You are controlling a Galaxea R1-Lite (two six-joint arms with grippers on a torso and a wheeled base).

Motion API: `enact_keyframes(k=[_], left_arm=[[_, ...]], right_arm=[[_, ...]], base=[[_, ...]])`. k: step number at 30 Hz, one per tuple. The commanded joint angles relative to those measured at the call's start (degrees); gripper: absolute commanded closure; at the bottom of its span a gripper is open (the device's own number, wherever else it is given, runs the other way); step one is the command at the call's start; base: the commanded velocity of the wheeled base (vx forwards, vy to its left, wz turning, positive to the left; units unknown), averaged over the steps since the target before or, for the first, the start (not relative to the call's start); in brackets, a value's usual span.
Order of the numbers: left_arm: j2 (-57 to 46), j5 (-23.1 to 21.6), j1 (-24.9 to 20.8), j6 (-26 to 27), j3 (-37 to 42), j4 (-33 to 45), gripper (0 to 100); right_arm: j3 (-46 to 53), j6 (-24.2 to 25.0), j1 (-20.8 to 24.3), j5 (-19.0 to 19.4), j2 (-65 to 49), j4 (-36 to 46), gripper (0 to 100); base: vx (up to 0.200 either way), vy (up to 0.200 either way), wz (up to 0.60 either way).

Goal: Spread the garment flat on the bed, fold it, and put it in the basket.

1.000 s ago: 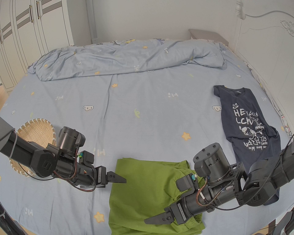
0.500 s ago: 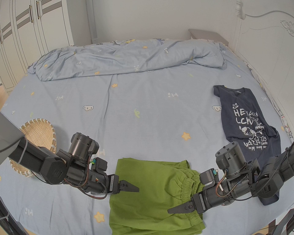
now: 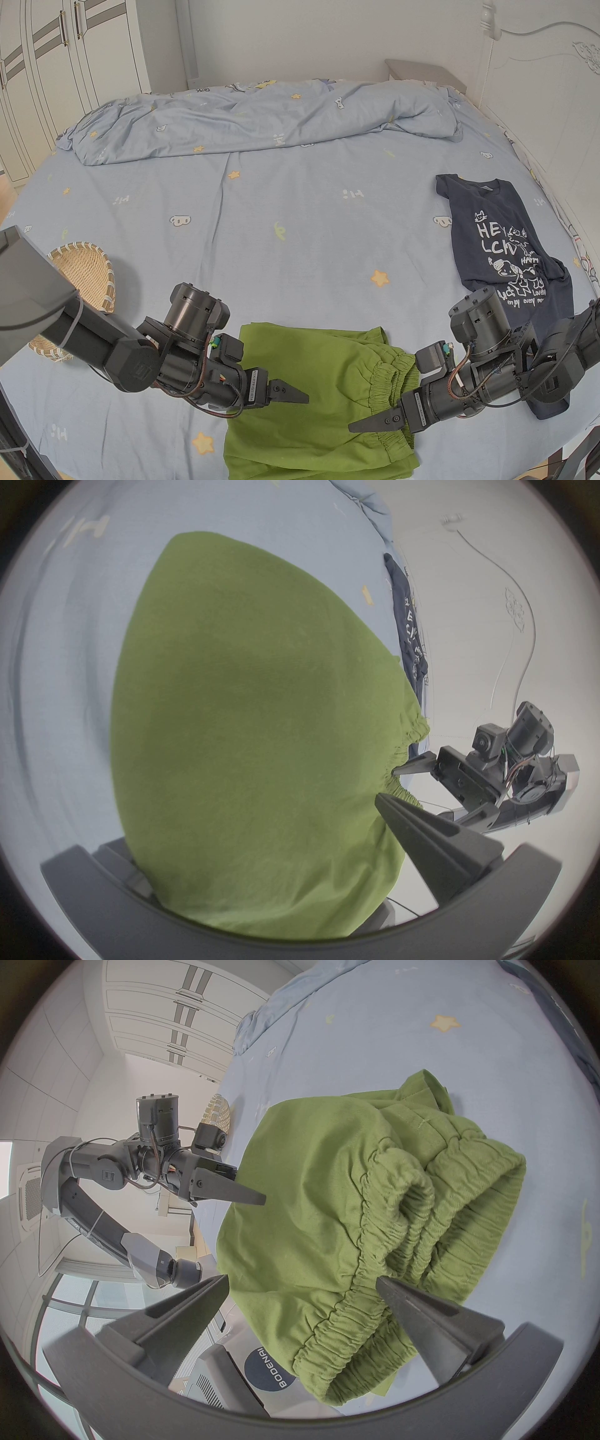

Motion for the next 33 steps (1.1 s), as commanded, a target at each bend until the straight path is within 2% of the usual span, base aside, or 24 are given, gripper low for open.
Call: enact_keyframes(k=[1, 6, 7, 17, 23, 25, 26, 27, 28, 30, 31, 33], left_arm=[[1.95, -0.16, -1.74, -2.29, -0.07, -1.53, 0], [2.3, -0.25, -2.09, -2.91, 0.02, -1.62, 0], [2.38, -0.25, -2.09, -2.91, 0.02, -1.62, 100], [1.42, 0.11, -3.5, -3.0, -0.15, -1.79, 100], [-7.37, 0.28, -1.74, -4.14, -0.42, -0.48, 100], [-12.21, 0.37, 0.19, -4.31, -2.0, 2.07, 100], [-12.64, 0.37, 0.46, -4.31, -2.26, 2.69, 100], [-14.84, 0.37, 1.78, -4.05, -4.37, 6.38, 100], [-15.19, 0.37, 2.04, -3.87, -4.81, 7.17, 100], [-17.3, 0.37, 4.85, -2.29, -8.5, 13.59, 100], [-17.3, 0.37, 4.85, -2.29, -8.5, 13.59, 100], [-17.65, 0.37, 7.67, 0.7, -11.76, 19.04, 100]], right_arm=[[0.03, 0.08, 0.01, 0.03, -0.06, -0.12, 0], [0.03, 0.08, -0.07, 0.03, -0.06, -0.12, 0], [0.03, 0.08, -0.07, 0.03, -0.06, -0.12, 0], [-0.23, 0.25, -1.04, 0.03, -0.33, -0.56, 0], [-5.07, 0.34, -6.49, 0.03, -1.47, 0.15, 0], [-8.49, 0.25, -10.62, 0.03, -1.73, 1.11, 0], [-8.85, 0.25, -10.97, 0.03, -1.73, 1.29, 0], [-10.43, 0.08, -13.26, 0.03, -1.91, 2.69, 0], [-10.6, -0.01, -13.61, 0.03, -2.0, 2.96, 0], [-11.13, -0.18, -16.25, 0.11, -2.88, 3.92, 0], [-11.13, -0.18, -16.25, 0.11, -2.88, 3.92, 0], [-10.52, -0.18, -16.77, 0.11, -3.32, 4.19, 0]], base=[[0.0, 0.0, 0.0], [0.0, 0.0, 0.0], [0.0, 0.0, 0.0], [0.0, 0.0, 0.0], [0.0, 0.0, 0.0], [0.0, 0.0, 0.0], [0.0, 0.0, 0.0], [0.0, 0.0, 0.0], [0.0, 0.0, 0.0], [0.0, 0.0, 0.0], [0.0, 0.0, 0.0], [0.0, 0.0, 0.0]])
